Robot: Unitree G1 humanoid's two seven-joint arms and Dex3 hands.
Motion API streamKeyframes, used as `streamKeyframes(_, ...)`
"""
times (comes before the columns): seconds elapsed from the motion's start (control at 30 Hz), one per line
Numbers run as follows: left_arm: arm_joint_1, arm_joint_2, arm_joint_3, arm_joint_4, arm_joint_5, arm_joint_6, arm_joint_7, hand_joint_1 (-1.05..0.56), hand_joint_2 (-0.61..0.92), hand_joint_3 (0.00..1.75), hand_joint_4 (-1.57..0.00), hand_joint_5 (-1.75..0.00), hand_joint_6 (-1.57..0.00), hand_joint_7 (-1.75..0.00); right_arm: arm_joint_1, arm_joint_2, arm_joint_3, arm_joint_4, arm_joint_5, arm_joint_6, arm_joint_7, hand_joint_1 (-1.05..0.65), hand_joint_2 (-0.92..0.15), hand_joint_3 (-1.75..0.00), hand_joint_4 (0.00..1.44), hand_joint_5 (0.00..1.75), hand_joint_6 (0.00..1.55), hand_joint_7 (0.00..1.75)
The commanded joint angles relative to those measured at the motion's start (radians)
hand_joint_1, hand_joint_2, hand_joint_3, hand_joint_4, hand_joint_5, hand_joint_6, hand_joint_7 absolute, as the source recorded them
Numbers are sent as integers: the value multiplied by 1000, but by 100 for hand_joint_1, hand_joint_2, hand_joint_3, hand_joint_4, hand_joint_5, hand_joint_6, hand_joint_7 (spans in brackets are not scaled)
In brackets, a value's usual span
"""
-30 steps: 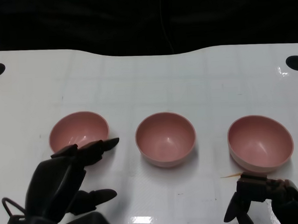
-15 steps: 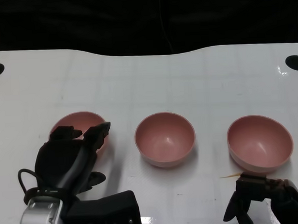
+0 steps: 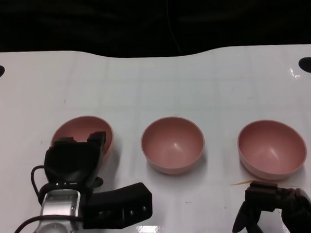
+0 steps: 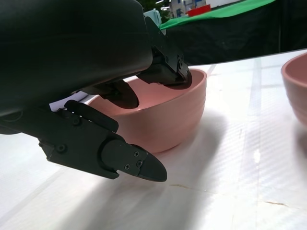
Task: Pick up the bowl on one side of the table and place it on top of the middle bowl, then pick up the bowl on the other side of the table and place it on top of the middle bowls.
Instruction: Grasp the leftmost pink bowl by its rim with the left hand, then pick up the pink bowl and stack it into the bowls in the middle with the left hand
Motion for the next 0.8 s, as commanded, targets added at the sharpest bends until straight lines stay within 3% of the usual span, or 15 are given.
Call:
streamKeyframes(0.03, -57, -1, -18, 91, -33, 8, -1, -50, 92, 2, -48, -20, -39, 0, 4, -9, -11, -12, 1, -2, -11, 1, -22, -157, 84, 175, 87, 129)
streamKeyframes(0.1, -83, 1, -36, 141, -52, -9, 3, -49, 92, 2, -53, -19, -41, -1, 2, -9, -10, -9, 3, -3, -11, 1, -21, -157, 84, 175, 88, 129)
streamKeyframes(0.17, -112, 8, -58, 195, -65, -31, 2, -47, 92, 3, -70, -24, -52, -6, 6, -10, -9, -20, 5, 9, -5, 0, -22, -157, 84, 175, 88, 129)
streamKeyframes(0.23, -135, 19, -76, 248, -84, -86, 32, -40, 92, 6, -87, -35, -72, -11, 9, -11, -10, -27, 0, 14, -5, 0, -22, -157, 84, 175, 88, 129)
streamKeyframes(0.3, -149, 34, -83, 301, -105, -177, 120, -33, 92, 8, -93, -66, -100, -10, 10, -12, -11, -30, -5, 18, -7, 0, -22, -157, 84, 175, 88, 129)
streamKeyframes(0.33, -154, 40, -86, 326, -115, -219, 172, -31, 92, 4, -87, -108, -113, -9, 10, -12, -11, -31, -6, 19, -8, 0, -22, -157, 84, 175, 88, 129)
streamKeyframes(0.4, -162, 49, -88, 366, -135, -294, 259, -29, 92, 3, -79, -152, -121, -8, 10, -13, -11, -32, -8, 18, -10, 0, -22, -157, 84, 175, 88, 129)
streamKeyframes(0.43, -166, 53, -92, 380, -138, -316, 291, -28, 92, 12, -81, -166, -116, -35, 11, -13, -11, -35, -9, 21, -9, 0, -22, -157, 84, 175, 87, 129)
streamKeyframes(0.47, -171, 55, -96, 392, -141, -331, 313, -27, 92, 16, -81, -170, -98, -78, 12, -13, -11, -37, -10, 23, -9, 0, -22, -157, 84, 175, 88, 129)
streamKeyframes(0.5, -174, 59, -99, 394, -141, -344, 339, -27, 92, 17, -81, -172, -87, -102, 11, -13, -10, -35, -9, 21, -9, 0, -22, -157, 84, 175, 88, 129)
streamKeyframes(0.7, -184, 82, -111, 340, -130, -356, 393, -29, 92, 7, -80, -175, -100, -54, 9, -11, -10, -29, -11, 18, -13, 0, -22, -157, 84, 175, 88, 129)
streamKeyframes(0.73, -184, 90, -111, 316, -127, -369, 415, -29, 92, 7, -80, -175, -101, -52, 8, -11, -9, -28, -11, 18, -13, 0, -22, -157, 84, 175, 88, 129)
streamKeyframes(0.77, -184, 97, -110, 291, -125, -380, 429, -28, 91, 15, -81, -175, -99, -69, 8, -10, -8, -27, -10, 19, -12, 0, -22, -157, 84, 175, 87, 129)
streamKeyframes(0.8, -183, 103, -110, 274, -125, -388, 439, -27, 91, 18, -82, -175, -98, -75, 7, -10, -7, -26, -9, 20, -11, 1, -22, -157, 84, 175, 87, 129)
